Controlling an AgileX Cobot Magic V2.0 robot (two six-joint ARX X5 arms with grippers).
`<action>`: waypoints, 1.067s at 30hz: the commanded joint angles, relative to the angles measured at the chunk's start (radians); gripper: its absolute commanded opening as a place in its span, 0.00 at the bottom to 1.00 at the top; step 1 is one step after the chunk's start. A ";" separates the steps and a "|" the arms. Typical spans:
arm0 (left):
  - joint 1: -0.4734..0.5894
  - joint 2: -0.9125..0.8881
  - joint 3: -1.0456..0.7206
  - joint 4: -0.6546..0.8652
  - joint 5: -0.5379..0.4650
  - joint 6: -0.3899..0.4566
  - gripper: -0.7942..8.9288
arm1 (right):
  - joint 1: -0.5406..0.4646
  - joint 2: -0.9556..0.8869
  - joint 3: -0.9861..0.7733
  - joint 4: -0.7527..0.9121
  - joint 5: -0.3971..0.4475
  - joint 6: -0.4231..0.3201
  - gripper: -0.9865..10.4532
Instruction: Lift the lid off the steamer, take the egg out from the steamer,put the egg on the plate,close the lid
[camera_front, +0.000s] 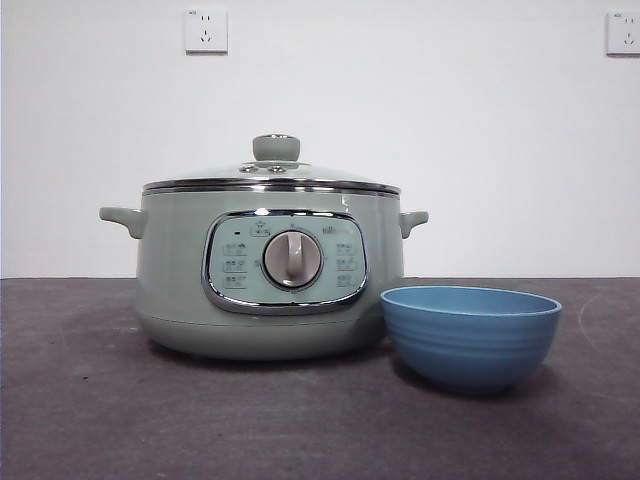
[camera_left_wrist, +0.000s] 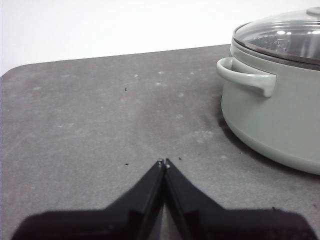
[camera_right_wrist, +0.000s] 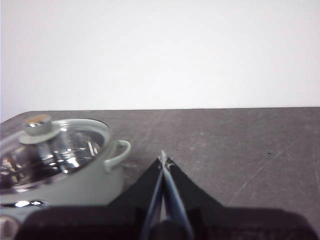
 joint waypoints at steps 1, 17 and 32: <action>0.003 -0.002 -0.014 0.003 0.000 -0.007 0.08 | 0.000 -0.032 -0.124 0.111 0.002 -0.005 0.09; 0.003 -0.002 -0.014 0.003 -0.001 -0.007 0.08 | 0.000 -0.117 -0.348 0.122 0.003 0.002 0.09; 0.003 -0.002 -0.014 0.003 -0.001 -0.007 0.08 | 0.000 -0.117 -0.348 0.070 0.006 0.014 0.09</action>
